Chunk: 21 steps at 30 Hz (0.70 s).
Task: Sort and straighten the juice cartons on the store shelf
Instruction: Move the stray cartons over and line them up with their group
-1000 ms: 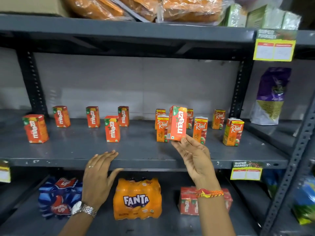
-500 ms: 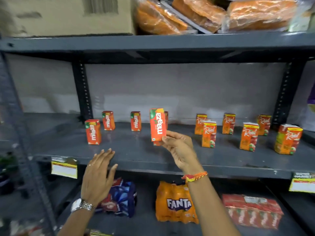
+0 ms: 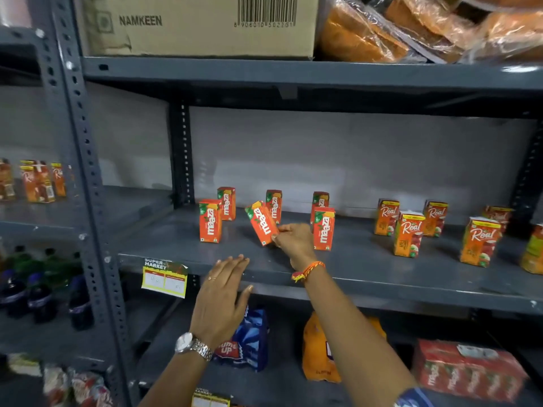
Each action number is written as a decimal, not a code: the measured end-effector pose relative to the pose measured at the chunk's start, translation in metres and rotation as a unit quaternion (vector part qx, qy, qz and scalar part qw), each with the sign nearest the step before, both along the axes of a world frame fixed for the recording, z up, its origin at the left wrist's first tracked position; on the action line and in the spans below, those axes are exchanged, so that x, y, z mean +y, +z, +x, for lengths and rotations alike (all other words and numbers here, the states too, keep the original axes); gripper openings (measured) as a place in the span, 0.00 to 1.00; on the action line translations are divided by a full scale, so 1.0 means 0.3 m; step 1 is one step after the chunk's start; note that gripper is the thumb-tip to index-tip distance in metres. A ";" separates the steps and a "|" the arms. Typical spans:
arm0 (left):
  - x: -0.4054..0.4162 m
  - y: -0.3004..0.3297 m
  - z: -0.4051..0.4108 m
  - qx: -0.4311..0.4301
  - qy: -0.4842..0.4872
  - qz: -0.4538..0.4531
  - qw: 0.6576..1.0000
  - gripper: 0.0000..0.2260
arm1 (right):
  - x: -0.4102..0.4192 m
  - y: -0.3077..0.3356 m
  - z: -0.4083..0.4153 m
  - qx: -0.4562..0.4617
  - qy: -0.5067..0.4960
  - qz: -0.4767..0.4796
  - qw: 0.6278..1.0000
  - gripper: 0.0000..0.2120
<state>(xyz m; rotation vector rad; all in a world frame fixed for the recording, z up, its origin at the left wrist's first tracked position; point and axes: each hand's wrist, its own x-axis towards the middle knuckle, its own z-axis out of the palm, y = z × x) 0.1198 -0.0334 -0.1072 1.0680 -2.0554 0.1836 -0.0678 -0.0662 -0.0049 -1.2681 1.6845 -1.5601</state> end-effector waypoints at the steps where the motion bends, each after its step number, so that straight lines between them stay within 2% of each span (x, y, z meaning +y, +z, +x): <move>1: -0.002 -0.002 0.002 0.000 -0.002 0.001 1.000 0.23 | -0.006 0.005 0.002 0.026 -0.004 0.007 1.000 0.10; 4: -0.003 -0.003 0.006 0.000 -0.007 -0.009 1.000 0.23 | -0.003 0.030 0.008 0.093 -0.011 0.033 0.995 0.11; 7: 0.000 -0.001 0.005 0.002 -0.008 -0.015 1.000 0.23 | -0.012 0.039 0.008 0.121 0.002 0.055 0.991 0.12; 12: 0.001 -0.003 0.001 0.003 -0.009 -0.017 1.000 0.23 | 0.000 0.049 0.017 0.136 0.015 0.078 0.988 0.14; 17: 0.005 -0.001 0.004 -0.008 -0.005 -0.013 1.000 0.24 | 0.020 0.034 0.013 0.120 0.011 0.077 0.990 0.11; 21: 0.005 -0.003 0.007 -0.006 -0.002 -0.012 1.000 0.24 | 0.032 0.025 0.024 0.149 0.009 0.083 0.985 0.13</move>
